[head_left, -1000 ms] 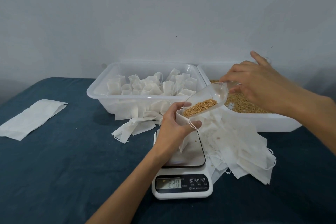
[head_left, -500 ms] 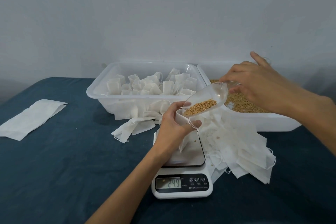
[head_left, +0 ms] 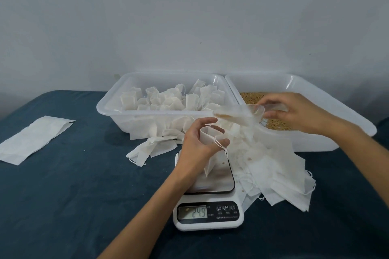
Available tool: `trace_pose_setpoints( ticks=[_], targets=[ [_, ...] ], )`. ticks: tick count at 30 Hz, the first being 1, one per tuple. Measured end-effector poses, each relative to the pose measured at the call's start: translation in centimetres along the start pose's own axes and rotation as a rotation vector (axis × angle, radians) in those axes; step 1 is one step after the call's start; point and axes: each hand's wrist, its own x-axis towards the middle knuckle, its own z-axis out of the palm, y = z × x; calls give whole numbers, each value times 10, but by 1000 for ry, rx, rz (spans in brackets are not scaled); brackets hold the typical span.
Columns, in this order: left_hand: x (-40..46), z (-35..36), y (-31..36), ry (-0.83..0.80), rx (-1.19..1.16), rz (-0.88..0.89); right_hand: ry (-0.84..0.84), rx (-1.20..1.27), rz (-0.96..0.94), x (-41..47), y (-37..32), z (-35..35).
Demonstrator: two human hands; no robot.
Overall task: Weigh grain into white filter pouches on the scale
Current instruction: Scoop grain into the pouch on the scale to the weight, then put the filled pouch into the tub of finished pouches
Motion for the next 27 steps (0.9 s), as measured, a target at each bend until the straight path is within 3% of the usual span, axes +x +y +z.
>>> trace_pose_setpoints(
  ticks=[3, 7, 11, 17, 21, 22, 24, 27],
  targets=[
    [0, 0, 1, 2, -3, -3, 93, 50, 130, 5, 28, 0],
    [-2, 1, 2, 5, 11, -5, 230, -122, 434, 7, 70, 2],
    [-2, 0, 1, 1, 37, -7, 88, -272, 622, 9, 88, 5],
    [0, 0, 0, -6, 69, 6, -118, -388, 654, 19, 85, 9],
    [1, 0, -3, -19, 65, 14, -152, -450, 702, 19, 79, 9],
    [1, 0, -4, -30, 60, 15, -104, -482, 694, 17, 74, 9],
    [1, 1, -6, -55, 65, 19, 164, -484, 555, 15, 62, 12],
    [1, 2, -8, -66, 97, 28, 610, -139, 176, 6, 18, 33]
  ],
)
